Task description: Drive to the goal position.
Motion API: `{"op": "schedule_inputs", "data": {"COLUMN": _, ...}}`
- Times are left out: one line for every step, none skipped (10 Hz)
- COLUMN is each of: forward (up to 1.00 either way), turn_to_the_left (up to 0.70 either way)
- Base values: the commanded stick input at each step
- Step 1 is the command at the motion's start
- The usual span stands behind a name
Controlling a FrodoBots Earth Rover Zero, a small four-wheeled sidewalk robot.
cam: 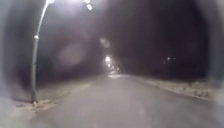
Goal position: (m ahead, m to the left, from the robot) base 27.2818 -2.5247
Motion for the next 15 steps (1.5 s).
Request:
{"op": "schedule_inputs", "data": {"forward": 1.00, "turn_to_the_left": 0.05}}
{"op": "schedule_inputs", "data": {"forward": 1.00, "turn_to_the_left": 0.03}}
{"op": "schedule_inputs", "data": {"forward": 1.00, "turn_to_the_left": 0.03}}
{"op": "schedule_inputs", "data": {"forward": 1.00, "turn_to_the_left": 0.02}}
{"op": "schedule_inputs", "data": {"forward": 1.00, "turn_to_the_left": 0.01}}
{"op": "schedule_inputs", "data": {"forward": 1.00, "turn_to_the_left": 0.00}}
{"op": "schedule_inputs", "data": {"forward": 1.00, "turn_to_the_left": 0.00}}
{"op": "schedule_inputs", "data": {"forward": 1.00, "turn_to_the_left": 0.00}}
{"op": "schedule_inputs", "data": {"forward": 1.00, "turn_to_the_left": -0.03}}
{"op": "schedule_inputs", "data": {"forward": 1.00, "turn_to_the_left": -0.03}}
{"op": "schedule_inputs", "data": {"forward": 1.00, "turn_to_the_left": -0.03}}
{"op": "schedule_inputs", "data": {"forward": 1.00, "turn_to_the_left": -0.03}}
{"op": "schedule_inputs", "data": {"forward": 1.00, "turn_to_the_left": -0.01}}
{"op": "schedule_inputs", "data": {"forward": 1.00, "turn_to_the_left": 0.00}}
{"op": "schedule_inputs", "data": {"forward": 1.00, "turn_to_the_left": 0.00}}
